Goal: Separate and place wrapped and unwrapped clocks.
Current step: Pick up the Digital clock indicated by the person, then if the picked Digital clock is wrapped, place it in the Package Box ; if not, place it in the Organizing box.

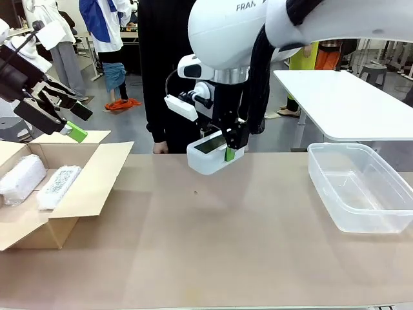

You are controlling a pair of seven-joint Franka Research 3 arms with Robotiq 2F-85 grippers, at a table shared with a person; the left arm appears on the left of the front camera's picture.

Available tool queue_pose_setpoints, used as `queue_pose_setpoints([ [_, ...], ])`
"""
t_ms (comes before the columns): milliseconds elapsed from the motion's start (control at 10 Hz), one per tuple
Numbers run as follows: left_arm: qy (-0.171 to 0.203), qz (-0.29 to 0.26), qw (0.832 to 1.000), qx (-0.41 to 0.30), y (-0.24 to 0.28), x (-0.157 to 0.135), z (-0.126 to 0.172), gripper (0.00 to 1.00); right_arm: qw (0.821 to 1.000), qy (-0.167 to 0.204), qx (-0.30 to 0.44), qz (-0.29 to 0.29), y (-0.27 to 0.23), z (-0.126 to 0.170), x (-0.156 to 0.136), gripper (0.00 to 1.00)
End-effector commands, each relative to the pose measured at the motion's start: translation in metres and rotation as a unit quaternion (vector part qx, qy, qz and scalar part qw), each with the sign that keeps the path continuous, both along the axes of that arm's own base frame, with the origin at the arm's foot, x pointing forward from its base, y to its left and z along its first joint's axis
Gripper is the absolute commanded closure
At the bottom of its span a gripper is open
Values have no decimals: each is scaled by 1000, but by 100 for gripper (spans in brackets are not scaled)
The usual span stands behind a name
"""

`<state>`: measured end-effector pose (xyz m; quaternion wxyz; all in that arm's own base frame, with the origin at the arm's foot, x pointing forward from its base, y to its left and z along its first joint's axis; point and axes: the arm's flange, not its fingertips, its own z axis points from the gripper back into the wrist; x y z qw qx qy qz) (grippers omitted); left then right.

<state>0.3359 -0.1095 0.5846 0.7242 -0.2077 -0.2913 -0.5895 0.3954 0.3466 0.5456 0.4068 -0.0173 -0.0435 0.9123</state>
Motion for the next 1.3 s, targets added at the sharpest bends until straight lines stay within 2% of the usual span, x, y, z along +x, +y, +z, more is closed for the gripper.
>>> queue_pose_setpoints([
  [0,5,3,1000,-11,-2,-2,1,0,1000,-8,11,10,-10,-6,-6,43],
  [1100,5,3,1000,-11,-2,-2,1,0,1000,-8,11,10,-10,-6,-6,43],
  [1200,5,3,1000,-11,-2,-2,1,0,1000,-5,1,0,-5,-3,-4,22],
])
